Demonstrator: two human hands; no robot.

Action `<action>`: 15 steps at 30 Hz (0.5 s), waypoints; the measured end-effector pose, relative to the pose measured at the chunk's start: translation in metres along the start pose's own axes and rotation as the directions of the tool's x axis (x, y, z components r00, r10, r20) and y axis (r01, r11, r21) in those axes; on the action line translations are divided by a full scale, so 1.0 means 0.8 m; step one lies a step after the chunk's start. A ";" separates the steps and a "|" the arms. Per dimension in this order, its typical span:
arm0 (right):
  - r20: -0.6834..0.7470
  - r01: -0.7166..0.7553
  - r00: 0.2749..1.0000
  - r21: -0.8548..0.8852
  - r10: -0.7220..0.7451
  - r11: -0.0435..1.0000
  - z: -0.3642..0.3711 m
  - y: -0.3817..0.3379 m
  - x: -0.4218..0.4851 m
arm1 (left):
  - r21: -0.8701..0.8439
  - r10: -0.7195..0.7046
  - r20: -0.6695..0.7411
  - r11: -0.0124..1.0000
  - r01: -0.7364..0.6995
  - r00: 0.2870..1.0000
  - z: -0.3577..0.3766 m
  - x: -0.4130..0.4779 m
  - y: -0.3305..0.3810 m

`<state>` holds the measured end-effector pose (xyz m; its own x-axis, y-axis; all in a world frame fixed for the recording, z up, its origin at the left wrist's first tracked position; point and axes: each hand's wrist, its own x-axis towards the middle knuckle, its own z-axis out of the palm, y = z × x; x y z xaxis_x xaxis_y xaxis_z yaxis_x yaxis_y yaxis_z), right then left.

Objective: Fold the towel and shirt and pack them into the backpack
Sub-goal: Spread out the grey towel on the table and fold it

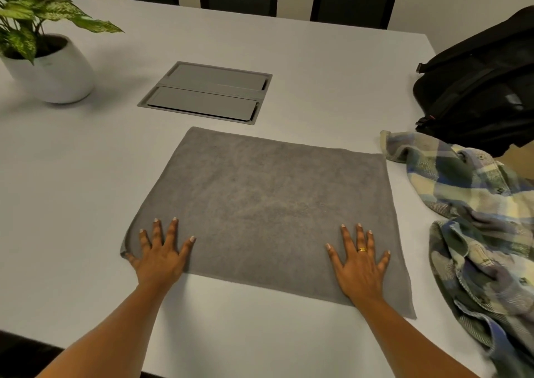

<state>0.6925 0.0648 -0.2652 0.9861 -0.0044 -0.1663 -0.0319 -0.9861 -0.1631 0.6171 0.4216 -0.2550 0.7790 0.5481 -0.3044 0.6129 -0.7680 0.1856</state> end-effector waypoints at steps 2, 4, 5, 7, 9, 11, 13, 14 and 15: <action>0.001 -0.013 1.000 -0.007 0.013 1.000 0.000 0.010 -0.005 | 0.000 -0.031 0.017 1.000 0.031 0.999 0.000 -0.005 -0.004; 0.003 -0.004 1.000 -0.005 0.004 1.000 -0.001 0.018 -0.009 | -0.016 -0.057 0.032 0.998 0.057 0.998 -0.001 -0.007 -0.007; 0.004 0.006 1.000 -0.004 -0.006 1.000 -0.002 0.021 -0.011 | -0.014 -0.066 0.034 0.998 0.067 0.997 -0.001 -0.008 -0.008; 0.001 0.022 1.000 0.000 -0.022 1.000 -0.003 0.025 -0.012 | 0.009 -0.078 0.035 0.997 0.078 0.996 -0.001 -0.009 -0.008; 0.013 0.027 1.000 0.003 -0.027 1.000 -0.005 0.026 -0.014 | 0.035 -0.083 0.037 0.996 0.081 0.996 -0.002 -0.010 -0.005; 0.033 0.028 0.999 0.003 -0.028 1.000 -0.007 0.028 -0.015 | 0.062 -0.069 0.016 0.996 0.068 0.997 -0.004 -0.011 0.000; 0.049 0.026 0.998 -0.008 -0.026 1.000 -0.012 0.026 -0.014 | 0.064 -0.018 -0.022 0.998 0.020 1.000 -0.005 -0.010 0.006; 0.049 0.022 0.999 -0.010 -0.021 1.000 -0.015 0.023 -0.013 | 0.053 0.013 -0.033 0.999 -0.011 0.999 -0.005 -0.010 0.009; 0.043 0.012 0.999 -0.003 -0.012 1.000 -0.019 0.019 -0.011 | 0.038 0.039 -0.035 0.999 -0.038 0.999 -0.003 -0.009 0.012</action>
<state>0.6861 0.0471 -0.2515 0.9784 0.0149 -0.2060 -0.0192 -0.9865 -0.1625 0.6175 0.4108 -0.2486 0.8066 0.5289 -0.2640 0.5775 -0.8004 0.1609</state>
